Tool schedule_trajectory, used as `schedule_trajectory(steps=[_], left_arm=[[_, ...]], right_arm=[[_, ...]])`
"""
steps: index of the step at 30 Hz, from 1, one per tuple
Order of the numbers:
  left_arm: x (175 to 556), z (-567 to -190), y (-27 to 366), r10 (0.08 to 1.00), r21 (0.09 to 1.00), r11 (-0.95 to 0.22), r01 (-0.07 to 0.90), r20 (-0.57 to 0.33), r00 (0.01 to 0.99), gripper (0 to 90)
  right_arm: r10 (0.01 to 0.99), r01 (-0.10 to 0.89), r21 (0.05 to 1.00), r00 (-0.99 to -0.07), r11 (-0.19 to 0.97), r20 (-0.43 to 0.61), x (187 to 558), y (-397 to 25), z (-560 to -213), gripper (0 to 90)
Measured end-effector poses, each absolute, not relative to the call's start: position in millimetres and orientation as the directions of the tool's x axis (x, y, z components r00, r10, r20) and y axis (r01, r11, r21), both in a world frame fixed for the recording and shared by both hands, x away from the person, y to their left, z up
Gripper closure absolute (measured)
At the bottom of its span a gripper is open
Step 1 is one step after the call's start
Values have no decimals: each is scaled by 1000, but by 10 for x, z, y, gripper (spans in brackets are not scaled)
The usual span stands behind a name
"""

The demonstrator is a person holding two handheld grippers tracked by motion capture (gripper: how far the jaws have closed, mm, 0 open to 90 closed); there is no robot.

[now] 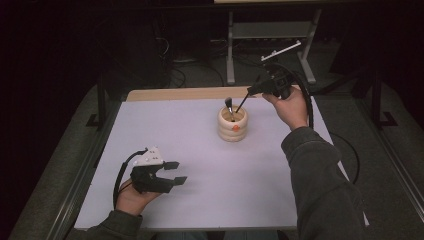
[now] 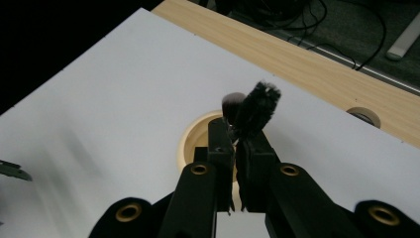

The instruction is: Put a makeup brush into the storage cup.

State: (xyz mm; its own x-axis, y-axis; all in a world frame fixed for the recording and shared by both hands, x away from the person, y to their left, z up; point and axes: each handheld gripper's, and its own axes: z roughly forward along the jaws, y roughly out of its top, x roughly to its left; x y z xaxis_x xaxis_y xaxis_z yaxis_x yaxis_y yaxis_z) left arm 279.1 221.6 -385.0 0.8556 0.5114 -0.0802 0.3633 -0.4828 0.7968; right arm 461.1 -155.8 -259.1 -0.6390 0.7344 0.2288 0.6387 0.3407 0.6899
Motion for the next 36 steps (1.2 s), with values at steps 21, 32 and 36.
schedule_trajectory(steps=[21, 32, 36], left_arm=[[2791, -3855, 2230, 516, 796, -480, 369, -84, 853, 402], [2784, -3843, 2246, 521, 798, -472, 374, -90, 849, 403], [2783, -3846, 2245, 523, 798, -470, 377, -93, 847, 402]], right_arm=[[784, 664, 677, -586, 317, 207, 4698, -1501, -2791, 844], [782, 673, 666, -585, 321, 215, 4747, -1450, -2891, 844], [785, 683, 662, -576, 309, 227, 4761, -1453, -2950, 844]])
